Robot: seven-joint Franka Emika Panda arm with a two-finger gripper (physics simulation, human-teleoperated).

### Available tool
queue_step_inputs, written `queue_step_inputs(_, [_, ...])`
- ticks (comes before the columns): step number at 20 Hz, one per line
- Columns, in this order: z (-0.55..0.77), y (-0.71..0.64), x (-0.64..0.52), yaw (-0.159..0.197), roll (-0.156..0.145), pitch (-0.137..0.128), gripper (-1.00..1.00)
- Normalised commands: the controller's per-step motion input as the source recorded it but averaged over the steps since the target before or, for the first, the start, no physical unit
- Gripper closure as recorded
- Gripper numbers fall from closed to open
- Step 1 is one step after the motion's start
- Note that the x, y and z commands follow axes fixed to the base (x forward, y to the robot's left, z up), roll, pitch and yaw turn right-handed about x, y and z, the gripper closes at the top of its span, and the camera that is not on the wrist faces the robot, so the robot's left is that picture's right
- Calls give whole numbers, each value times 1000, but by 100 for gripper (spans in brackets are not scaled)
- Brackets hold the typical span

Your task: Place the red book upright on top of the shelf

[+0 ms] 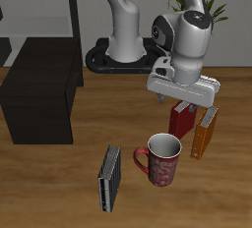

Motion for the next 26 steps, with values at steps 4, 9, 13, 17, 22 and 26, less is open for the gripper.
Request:
queue_step_inputs(4, [-126, 96, -11, -29, 47, 40, 100])
queue_step_inputs(9, [-27, 57, 2, -14, 21, 4, 100])
queue_step_inputs(13, [-19, 22, 45, -15, 10, 7, 100])
queue_step_inputs(17, [76, -35, 10, -12, 5, -7, 100])
queue_step_inputs(22, [197, -71, -30, 36, 7, -23, 100])
queue_step_inputs(26, [388, -192, -115, 64, 9, -19, 100])
